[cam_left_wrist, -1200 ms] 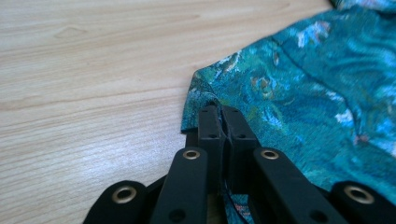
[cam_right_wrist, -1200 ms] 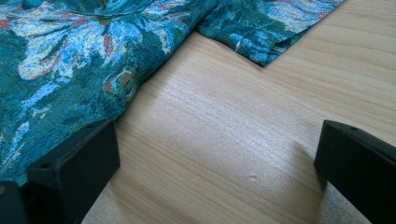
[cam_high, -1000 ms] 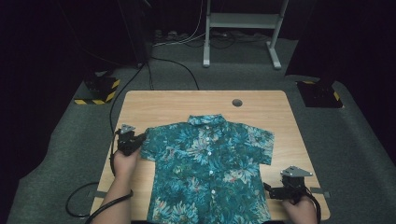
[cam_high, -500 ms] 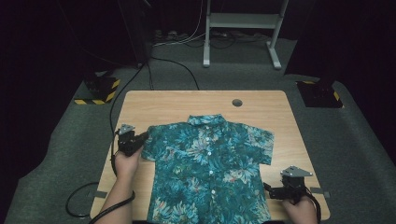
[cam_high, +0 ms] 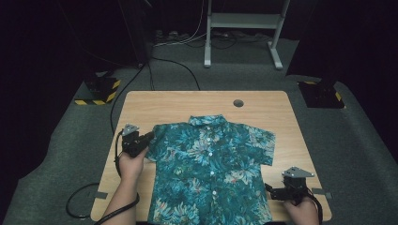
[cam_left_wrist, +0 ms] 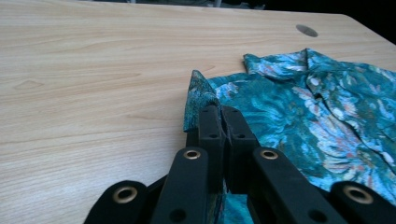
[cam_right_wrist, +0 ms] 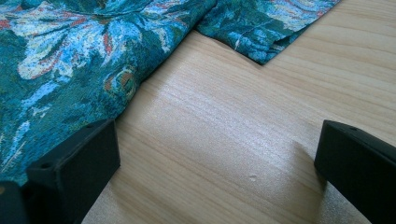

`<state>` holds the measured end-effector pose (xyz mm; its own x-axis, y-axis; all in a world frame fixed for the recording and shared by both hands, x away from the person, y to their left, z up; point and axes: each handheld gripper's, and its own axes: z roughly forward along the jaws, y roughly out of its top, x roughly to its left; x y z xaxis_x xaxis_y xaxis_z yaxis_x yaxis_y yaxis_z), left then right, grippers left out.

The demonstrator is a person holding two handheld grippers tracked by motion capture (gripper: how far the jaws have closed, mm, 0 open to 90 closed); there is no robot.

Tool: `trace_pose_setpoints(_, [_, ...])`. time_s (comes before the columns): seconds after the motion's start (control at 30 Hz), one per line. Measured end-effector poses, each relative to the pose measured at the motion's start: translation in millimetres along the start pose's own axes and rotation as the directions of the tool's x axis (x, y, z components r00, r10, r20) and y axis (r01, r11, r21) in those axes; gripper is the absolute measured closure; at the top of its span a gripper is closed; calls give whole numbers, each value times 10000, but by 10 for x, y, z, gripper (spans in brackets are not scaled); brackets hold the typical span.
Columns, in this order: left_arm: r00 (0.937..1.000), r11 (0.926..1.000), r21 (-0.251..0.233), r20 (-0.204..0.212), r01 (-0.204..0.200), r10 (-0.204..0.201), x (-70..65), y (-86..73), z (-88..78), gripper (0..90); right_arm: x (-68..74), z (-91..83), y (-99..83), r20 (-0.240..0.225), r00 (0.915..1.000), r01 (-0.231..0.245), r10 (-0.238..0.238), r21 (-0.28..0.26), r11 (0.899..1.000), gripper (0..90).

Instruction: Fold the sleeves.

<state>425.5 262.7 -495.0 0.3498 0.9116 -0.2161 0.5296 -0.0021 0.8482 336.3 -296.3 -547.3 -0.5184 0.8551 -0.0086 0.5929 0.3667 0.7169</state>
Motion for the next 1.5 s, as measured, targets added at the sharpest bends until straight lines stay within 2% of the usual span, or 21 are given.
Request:
trace_pose_setpoints(0.2, [9996,9997,90,198,-209,208,-124,-12,25,876,0,0,0,-1,10000,3,-3,0,10000,0])
trace_pose_setpoints(0.33, [9995,9999,-60,264,-144,145,-204,-26,37,876,0,0,0,-1,10000,3,-3,-1,10000,0])
trace_pose_setpoints(0.43, [9990,9995,-77,328,-304,307,-283,-32,63,875,0,0,0,-1,10000,0,0,-1,10000,0])
trace_pose_setpoints(0.83, [9966,9995,-68,762,-316,320,-524,-72,168,876,0,0,0,-1,10000,0,0,2,10000,0])
trace_pose_setpoints(1.23, [9955,9991,147,876,-389,374,-695,-79,315,875,1,-1,0,-2,10000,-12,12,9,10000,0])
trace_pose_setpoints(1.5, [9947,9973,400,853,-608,572,-830,-101,462,874,0,-1,0,-2,10000,-8,8,7,10000,0])
